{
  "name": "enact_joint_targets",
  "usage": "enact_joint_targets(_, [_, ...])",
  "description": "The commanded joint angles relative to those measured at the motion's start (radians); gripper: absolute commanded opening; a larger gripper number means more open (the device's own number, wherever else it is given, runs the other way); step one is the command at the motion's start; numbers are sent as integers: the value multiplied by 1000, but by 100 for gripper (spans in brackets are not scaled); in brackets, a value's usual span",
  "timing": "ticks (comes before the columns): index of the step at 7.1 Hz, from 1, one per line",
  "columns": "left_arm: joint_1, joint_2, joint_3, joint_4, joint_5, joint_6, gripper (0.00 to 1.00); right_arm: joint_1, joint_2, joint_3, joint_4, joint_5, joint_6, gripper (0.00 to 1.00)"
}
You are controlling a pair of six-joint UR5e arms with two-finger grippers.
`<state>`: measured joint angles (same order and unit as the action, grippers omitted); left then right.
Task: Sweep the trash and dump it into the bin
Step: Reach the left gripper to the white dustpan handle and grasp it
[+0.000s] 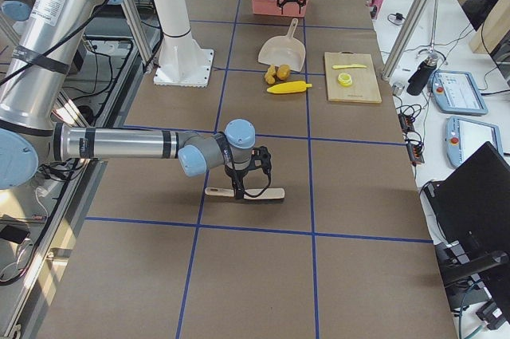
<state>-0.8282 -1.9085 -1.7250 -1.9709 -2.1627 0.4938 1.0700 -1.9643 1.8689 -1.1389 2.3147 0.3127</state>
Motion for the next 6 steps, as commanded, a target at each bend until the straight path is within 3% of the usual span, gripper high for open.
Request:
enact_joint_targets(1, [18,-41,1,0,6,-37,97,-53,-1,-10,10,-9,44,100])
enact_joint_targets(6, [38,-29,39,-6,14,-21,97,-91,-34,-28,-4,3,78,100])
